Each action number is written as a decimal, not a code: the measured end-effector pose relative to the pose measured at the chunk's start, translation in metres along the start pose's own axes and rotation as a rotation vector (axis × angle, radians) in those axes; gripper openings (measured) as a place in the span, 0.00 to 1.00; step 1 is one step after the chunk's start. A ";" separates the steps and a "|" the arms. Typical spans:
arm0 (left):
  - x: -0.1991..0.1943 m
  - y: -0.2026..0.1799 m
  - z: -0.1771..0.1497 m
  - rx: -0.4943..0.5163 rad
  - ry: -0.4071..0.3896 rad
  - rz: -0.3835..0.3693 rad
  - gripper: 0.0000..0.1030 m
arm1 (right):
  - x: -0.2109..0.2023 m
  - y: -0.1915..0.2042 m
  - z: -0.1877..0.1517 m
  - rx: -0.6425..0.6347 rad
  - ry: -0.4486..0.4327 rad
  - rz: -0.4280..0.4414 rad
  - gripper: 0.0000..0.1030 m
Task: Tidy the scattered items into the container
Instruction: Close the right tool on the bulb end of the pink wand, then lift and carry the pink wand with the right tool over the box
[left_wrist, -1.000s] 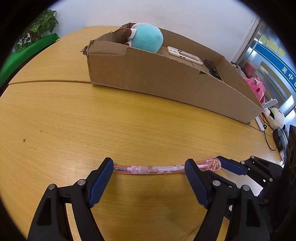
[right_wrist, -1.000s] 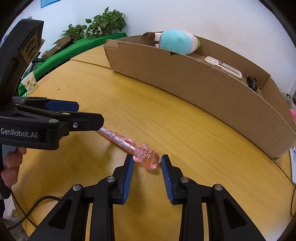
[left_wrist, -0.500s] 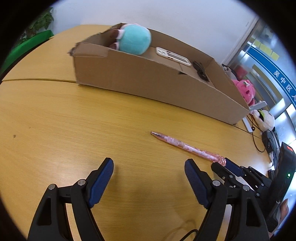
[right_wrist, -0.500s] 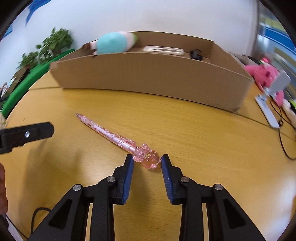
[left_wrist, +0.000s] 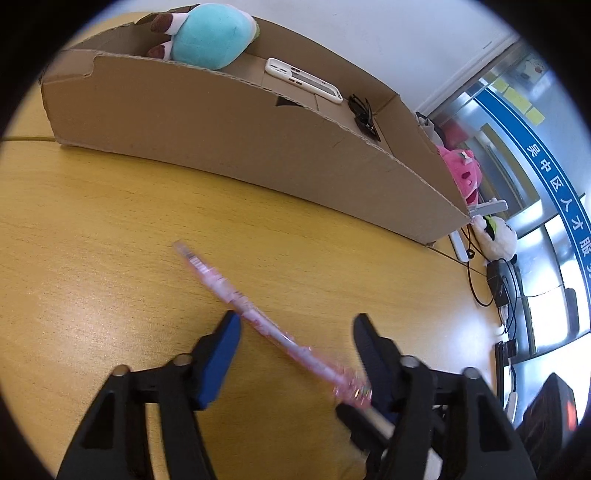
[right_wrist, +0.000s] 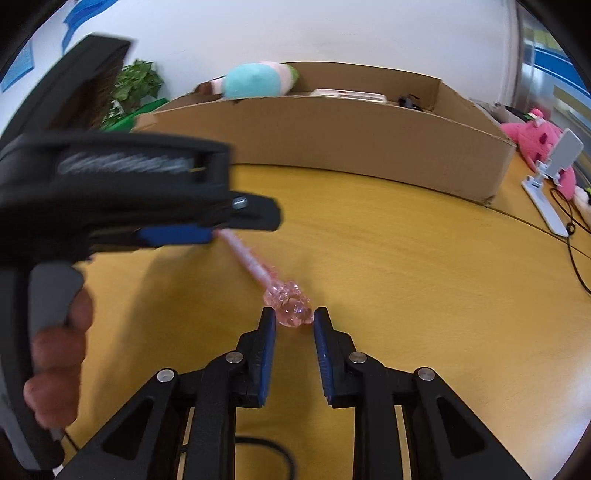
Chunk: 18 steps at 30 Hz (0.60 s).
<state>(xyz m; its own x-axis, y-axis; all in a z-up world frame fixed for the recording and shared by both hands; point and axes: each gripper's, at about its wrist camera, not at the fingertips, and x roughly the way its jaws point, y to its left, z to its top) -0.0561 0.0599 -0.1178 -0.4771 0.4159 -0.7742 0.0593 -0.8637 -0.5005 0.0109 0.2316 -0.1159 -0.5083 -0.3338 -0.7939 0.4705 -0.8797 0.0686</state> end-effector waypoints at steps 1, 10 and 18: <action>0.001 0.003 0.000 -0.015 0.006 -0.012 0.36 | -0.001 0.007 -0.003 -0.020 0.003 0.016 0.22; 0.004 0.016 0.002 -0.054 0.041 -0.058 0.11 | -0.008 0.021 -0.016 -0.062 0.035 0.111 0.31; 0.005 0.009 0.003 -0.033 0.048 -0.045 0.10 | 0.002 0.028 0.004 -0.038 0.051 0.129 0.53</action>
<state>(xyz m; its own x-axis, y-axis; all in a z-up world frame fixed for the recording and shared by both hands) -0.0607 0.0538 -0.1249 -0.4377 0.4679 -0.7678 0.0681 -0.8342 -0.5472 0.0204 0.2046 -0.1136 -0.4056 -0.4246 -0.8095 0.5566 -0.8172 0.1497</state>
